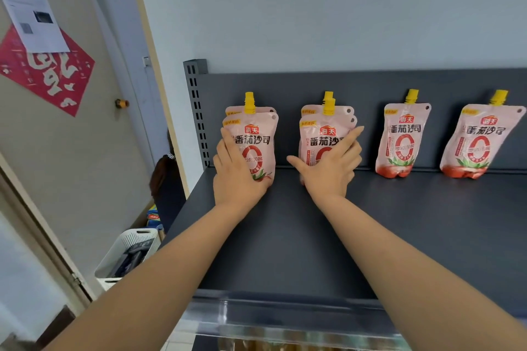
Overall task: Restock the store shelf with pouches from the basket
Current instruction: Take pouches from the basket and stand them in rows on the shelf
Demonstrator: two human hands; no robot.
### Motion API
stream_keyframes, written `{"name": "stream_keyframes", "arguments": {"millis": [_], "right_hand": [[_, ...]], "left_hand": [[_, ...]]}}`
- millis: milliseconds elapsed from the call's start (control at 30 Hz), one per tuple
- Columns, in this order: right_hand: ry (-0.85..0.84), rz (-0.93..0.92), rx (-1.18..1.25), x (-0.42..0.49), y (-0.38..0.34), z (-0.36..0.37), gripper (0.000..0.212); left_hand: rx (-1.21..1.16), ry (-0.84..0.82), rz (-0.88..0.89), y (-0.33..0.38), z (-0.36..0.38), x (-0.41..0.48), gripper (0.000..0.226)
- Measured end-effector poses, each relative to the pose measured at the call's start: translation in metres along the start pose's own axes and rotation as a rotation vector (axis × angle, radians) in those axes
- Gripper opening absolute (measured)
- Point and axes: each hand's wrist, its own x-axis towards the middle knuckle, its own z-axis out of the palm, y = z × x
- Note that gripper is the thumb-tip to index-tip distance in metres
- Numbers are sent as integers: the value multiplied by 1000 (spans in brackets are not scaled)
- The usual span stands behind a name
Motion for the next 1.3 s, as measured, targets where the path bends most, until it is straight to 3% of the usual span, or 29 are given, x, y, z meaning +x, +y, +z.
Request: {"name": "stream_keyframes", "arguments": {"millis": [267,467,667,867,1033,1300], "right_hand": [[-103,-106,-56,-1,16,-21,135],[-171,-290,-232,11,42,-59,114],[-207,-336,-385,-8,62,-120,105],[-49,-273,-410,-54,74,-206,90],[9,-248,-529,-108,105,-282,89],[-39,-45,-705,-178,191,-384,92]], "left_hand": [[141,-74,-117,-2,-13,-14,132],[328,-11,-104,5,-36,-30,134],[409,-56,48,29,-56,-64,127],[301,-126,215,66,-81,-115,126],[251,-136,465,105,-88,-176,121],[148,-261,744,182,-62,-284,118]]}}
